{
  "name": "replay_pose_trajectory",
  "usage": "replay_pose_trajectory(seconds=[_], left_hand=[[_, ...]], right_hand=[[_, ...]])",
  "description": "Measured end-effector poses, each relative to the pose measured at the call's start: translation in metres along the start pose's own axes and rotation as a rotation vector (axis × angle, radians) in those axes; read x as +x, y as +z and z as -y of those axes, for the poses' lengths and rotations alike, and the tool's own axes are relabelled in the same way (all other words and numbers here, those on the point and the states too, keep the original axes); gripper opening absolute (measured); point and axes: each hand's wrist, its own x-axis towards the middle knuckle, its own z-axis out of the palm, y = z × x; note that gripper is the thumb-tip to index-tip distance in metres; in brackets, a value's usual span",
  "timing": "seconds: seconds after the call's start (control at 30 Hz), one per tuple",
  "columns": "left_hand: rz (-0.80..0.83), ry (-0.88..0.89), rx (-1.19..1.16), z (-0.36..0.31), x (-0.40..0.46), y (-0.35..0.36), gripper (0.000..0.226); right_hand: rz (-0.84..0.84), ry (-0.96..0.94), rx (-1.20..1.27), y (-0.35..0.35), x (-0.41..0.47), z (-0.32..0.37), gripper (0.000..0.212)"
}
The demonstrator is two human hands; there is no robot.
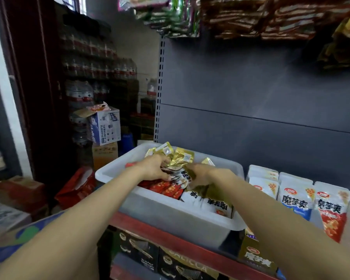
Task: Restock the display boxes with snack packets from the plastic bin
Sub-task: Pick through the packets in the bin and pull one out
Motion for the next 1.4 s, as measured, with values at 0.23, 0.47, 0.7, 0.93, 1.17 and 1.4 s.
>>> replay_pose_trajectory(seconds=[0.23,0.47,0.7,0.93,1.17,1.4], left_hand=[[-0.047,0.004,-0.035,0.003,0.005,0.003,0.045],[-0.088,-0.004,-0.067,0.001,0.003,0.005,0.042],[-0.123,-0.039,-0.102,-0.003,0.002,0.007,0.041],[-0.178,-0.020,-0.215,-0.012,0.000,0.009,0.039],[-0.275,0.178,-0.492,-0.044,-0.017,0.006,0.014],[-0.226,0.303,-0.665,-0.106,-0.038,0.014,0.013]], right_hand=[[0.001,-0.038,-0.271,-0.007,-0.008,0.005,0.039],[-0.180,-0.118,-0.595,-0.014,-0.038,0.012,0.022],[-0.623,0.056,0.072,-0.011,-0.037,-0.015,0.019],[-0.673,0.051,1.158,-0.015,-0.046,-0.002,0.012],[-0.606,-0.012,1.588,-0.017,-0.082,0.000,0.011],[-0.706,-0.098,1.303,-0.017,-0.142,-0.025,0.044]])
